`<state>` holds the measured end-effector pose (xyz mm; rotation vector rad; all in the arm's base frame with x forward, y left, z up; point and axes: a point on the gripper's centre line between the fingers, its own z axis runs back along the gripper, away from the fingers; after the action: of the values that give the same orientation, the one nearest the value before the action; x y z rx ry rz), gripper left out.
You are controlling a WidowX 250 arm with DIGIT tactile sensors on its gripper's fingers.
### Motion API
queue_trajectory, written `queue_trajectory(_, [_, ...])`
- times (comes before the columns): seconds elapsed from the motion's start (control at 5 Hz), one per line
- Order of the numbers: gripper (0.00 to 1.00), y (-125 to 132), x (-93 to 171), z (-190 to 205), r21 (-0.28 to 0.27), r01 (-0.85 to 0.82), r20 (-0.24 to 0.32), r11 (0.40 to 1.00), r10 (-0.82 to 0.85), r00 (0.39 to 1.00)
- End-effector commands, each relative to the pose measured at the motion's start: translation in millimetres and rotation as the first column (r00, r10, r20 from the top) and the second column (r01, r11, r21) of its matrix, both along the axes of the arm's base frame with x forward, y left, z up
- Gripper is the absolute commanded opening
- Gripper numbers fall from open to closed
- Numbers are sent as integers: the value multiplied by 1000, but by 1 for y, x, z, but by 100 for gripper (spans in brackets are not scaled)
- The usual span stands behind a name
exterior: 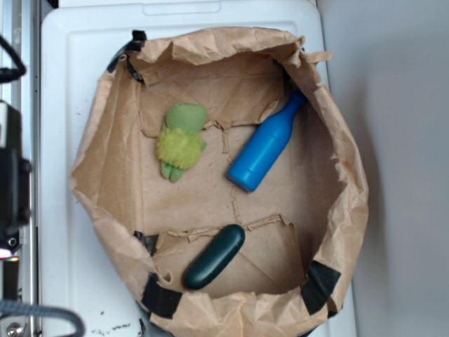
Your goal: Grab the green animal.
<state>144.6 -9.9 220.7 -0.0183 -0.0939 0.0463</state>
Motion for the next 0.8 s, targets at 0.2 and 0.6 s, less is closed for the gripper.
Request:
queue_trajectory(0.2, [100, -5, 59, -12, -11, -147, 8, 989, 148, 989])
queue_trajectory(0.6, [100, 18, 86, -45, -17, -442, 9, 897, 442, 897])
